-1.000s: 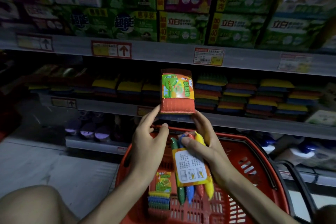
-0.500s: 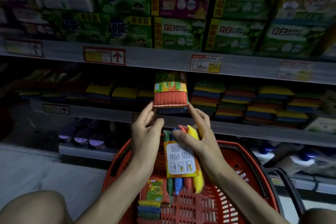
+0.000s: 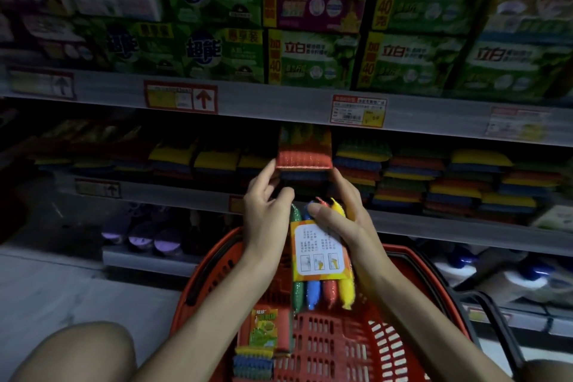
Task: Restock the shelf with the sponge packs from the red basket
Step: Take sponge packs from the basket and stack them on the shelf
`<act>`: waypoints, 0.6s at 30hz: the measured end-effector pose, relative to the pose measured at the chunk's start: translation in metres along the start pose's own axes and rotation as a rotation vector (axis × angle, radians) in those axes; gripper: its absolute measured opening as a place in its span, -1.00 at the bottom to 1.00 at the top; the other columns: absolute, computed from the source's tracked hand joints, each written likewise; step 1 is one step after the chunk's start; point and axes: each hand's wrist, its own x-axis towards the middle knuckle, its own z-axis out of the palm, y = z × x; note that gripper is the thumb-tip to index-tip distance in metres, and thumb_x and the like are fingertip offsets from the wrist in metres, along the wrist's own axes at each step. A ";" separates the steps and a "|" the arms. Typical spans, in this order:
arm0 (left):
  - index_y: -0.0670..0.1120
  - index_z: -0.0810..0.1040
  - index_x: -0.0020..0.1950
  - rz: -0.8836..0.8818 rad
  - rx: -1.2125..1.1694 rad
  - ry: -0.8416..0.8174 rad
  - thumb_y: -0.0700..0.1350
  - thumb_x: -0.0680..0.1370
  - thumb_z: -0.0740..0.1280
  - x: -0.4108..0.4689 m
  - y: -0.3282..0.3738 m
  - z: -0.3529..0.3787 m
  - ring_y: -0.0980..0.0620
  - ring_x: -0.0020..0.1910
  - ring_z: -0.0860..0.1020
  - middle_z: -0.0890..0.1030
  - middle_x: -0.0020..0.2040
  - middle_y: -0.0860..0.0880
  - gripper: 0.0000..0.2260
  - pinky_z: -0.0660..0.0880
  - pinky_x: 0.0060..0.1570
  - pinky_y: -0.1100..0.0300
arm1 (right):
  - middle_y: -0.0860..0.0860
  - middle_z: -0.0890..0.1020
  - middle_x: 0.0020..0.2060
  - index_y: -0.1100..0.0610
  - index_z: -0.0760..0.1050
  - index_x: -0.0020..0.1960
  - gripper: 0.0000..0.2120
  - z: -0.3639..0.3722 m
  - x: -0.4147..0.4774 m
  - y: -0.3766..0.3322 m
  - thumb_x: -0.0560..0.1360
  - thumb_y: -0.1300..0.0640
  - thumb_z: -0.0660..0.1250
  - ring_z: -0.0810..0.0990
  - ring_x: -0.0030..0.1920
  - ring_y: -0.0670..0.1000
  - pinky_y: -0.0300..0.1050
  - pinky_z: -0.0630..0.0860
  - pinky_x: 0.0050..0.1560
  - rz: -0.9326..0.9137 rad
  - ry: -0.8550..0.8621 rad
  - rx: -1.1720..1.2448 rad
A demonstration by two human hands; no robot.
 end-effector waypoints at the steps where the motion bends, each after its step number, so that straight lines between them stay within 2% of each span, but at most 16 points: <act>1: 0.04 0.50 0.49 -0.005 -0.013 0.004 -0.17 0.50 0.33 0.004 -0.003 0.001 0.04 0.36 0.56 0.57 0.39 -0.06 -0.47 0.51 0.21 0.22 | -0.27 0.29 0.50 -0.21 0.25 0.58 -0.16 0.000 0.002 0.001 0.37 -0.11 0.49 0.47 0.40 -0.21 -0.06 0.58 0.30 0.011 0.003 0.002; 4: -0.05 0.47 0.50 -0.033 0.016 0.031 -0.25 0.55 0.34 0.016 -0.008 0.006 -0.04 0.37 0.56 0.57 0.39 -0.14 -0.51 0.49 0.21 0.21 | -0.29 0.22 0.54 -0.20 0.21 0.60 -0.10 0.001 0.007 0.002 0.32 -0.17 0.49 0.38 0.45 -0.23 -0.20 0.51 0.28 0.029 0.009 0.004; 5: -0.07 0.47 0.50 -0.039 0.032 0.042 -0.25 0.56 0.34 0.020 -0.009 0.008 -0.08 0.37 0.56 0.57 0.38 -0.16 -0.51 0.47 0.20 0.22 | -0.28 0.21 0.54 -0.19 0.21 0.60 -0.09 0.001 0.008 0.003 0.31 -0.18 0.49 0.39 0.45 -0.21 -0.18 0.51 0.30 0.040 0.013 0.018; 8: -0.11 0.46 0.50 -0.035 0.066 0.025 -0.14 0.49 0.34 0.025 -0.006 0.010 -0.08 0.33 0.56 0.57 0.37 -0.18 -0.45 0.47 0.19 0.19 | -0.25 0.20 0.56 -0.23 0.25 0.59 -0.04 0.001 0.009 0.006 0.25 -0.24 0.52 0.42 0.47 -0.10 0.11 0.48 0.42 0.087 0.028 0.063; 9: -0.09 0.50 0.45 -0.030 0.065 0.013 -0.11 0.46 0.33 0.026 -0.004 0.011 -0.02 0.23 0.58 0.59 0.33 -0.16 -0.47 0.48 0.13 0.22 | -0.23 0.20 0.57 -0.26 0.27 0.56 -0.06 0.001 0.010 0.008 0.24 -0.25 0.53 0.41 0.48 -0.06 0.16 0.46 0.44 0.103 0.032 0.081; 10: -0.05 0.56 0.34 -0.016 0.068 0.013 -0.11 0.47 0.33 0.026 -0.002 0.011 0.03 0.09 0.57 0.61 0.23 -0.15 -0.57 0.47 0.02 0.27 | -0.21 0.21 0.58 -0.31 0.30 0.52 -0.11 0.002 0.010 0.008 0.23 -0.25 0.54 0.42 0.49 -0.03 0.19 0.44 0.45 0.121 0.029 0.109; 11: 0.03 0.58 0.19 0.000 0.066 0.011 -0.16 0.51 0.34 0.026 -0.001 0.010 0.05 -0.04 0.52 0.61 0.08 -0.14 -0.73 0.44 -0.11 0.31 | -0.17 0.22 0.58 -0.39 0.34 0.45 -0.17 0.002 0.010 0.010 0.23 -0.24 0.55 0.43 0.49 0.01 0.20 0.44 0.45 0.138 0.020 0.132; 12: 0.09 0.56 0.06 0.018 0.067 0.008 -0.23 0.56 0.33 0.027 0.000 0.010 0.03 -0.14 0.46 0.57 -0.06 -0.14 -0.79 0.40 -0.23 0.32 | -0.14 0.24 0.58 -0.47 0.37 0.37 -0.24 0.002 0.009 0.010 0.23 -0.24 0.57 0.44 0.48 0.04 0.22 0.45 0.44 0.151 0.009 0.142; 14: 0.07 0.54 -0.09 0.070 0.088 0.000 -0.34 0.60 0.28 0.029 -0.003 0.008 0.04 -0.30 0.36 0.45 -0.26 -0.13 -0.70 0.31 -0.36 0.27 | -0.08 0.30 0.58 -0.56 0.40 0.27 -0.30 0.003 0.009 0.011 0.21 -0.28 0.61 0.46 0.48 0.12 0.26 0.45 0.43 0.170 -0.001 0.143; 16: 0.06 0.56 -0.09 0.077 0.103 0.014 -0.39 0.60 0.27 0.030 -0.005 0.007 0.17 -0.46 0.31 0.40 -0.37 -0.04 -0.67 0.26 -0.42 0.34 | -0.02 0.34 0.56 -0.57 0.41 0.27 -0.28 0.003 0.007 0.011 0.19 -0.31 0.62 0.46 0.47 0.18 0.24 0.48 0.39 0.187 0.008 0.150; 18: -0.07 0.61 0.01 0.095 0.114 0.044 -0.41 0.58 0.27 0.032 -0.008 0.007 0.26 -0.51 0.35 0.43 -0.37 0.05 -0.75 0.28 -0.43 0.42 | 0.01 0.41 0.52 -0.51 0.41 0.33 -0.28 0.001 0.006 0.009 0.25 -0.23 0.62 0.56 0.38 0.17 0.10 0.59 0.20 0.195 0.018 0.165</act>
